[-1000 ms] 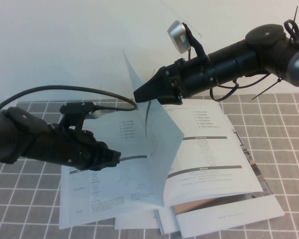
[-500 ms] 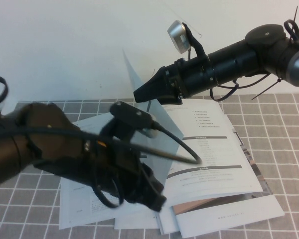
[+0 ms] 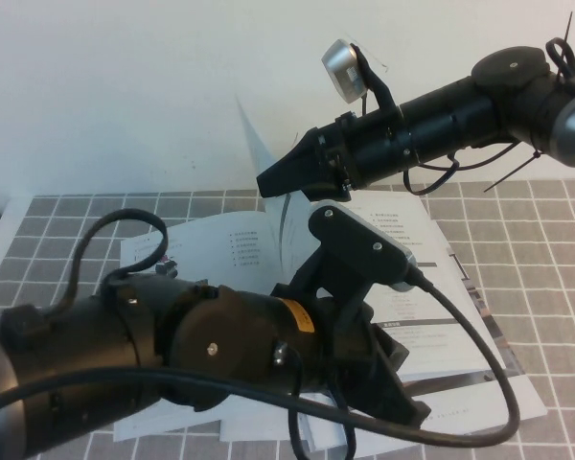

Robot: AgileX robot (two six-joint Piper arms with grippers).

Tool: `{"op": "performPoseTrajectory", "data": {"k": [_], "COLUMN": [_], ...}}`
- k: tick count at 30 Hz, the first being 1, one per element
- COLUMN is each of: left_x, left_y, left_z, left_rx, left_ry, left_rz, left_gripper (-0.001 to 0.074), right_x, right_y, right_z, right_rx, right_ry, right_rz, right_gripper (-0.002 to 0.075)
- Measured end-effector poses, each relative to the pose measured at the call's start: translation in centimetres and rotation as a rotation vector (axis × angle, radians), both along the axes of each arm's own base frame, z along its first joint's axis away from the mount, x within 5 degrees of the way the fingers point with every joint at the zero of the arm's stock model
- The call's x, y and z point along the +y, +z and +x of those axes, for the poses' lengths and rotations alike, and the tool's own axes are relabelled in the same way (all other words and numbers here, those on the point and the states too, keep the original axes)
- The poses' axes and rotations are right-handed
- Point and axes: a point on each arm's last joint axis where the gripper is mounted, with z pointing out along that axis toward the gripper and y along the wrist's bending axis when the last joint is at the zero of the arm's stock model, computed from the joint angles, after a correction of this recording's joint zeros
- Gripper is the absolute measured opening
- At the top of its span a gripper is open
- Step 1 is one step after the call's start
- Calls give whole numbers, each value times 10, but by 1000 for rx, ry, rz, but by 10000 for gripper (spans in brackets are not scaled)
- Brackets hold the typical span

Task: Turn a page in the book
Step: Open the closed book

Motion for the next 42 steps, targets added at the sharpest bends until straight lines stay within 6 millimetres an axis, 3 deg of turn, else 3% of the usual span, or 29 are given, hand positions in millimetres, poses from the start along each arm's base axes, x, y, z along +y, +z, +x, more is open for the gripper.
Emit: {"op": "performPoseTrajectory", "data": {"k": [12, 21, 35, 42], "left_x": [-7, 13, 15, 15], "left_y": [-7, -12, -15, -16], "left_z": [17, 35, 35, 34], "left_rx": [-83, -42, 1, 15], "left_ry": [74, 139, 150, 153], "left_rz": [-47, -3, 7, 8], "left_gripper": [-3, -3, -3, -3], "right_x": [0, 0, 0, 1], "right_y": [0, 0, -1, 24], "right_z": [0, 0, 0, 5], "right_rx": [0, 0, -2, -73], "right_ry": [0, 0, 2, -5], "right_rz": [0, 0, -7, 17], "right_gripper": [375, 375, 375, 375]}}
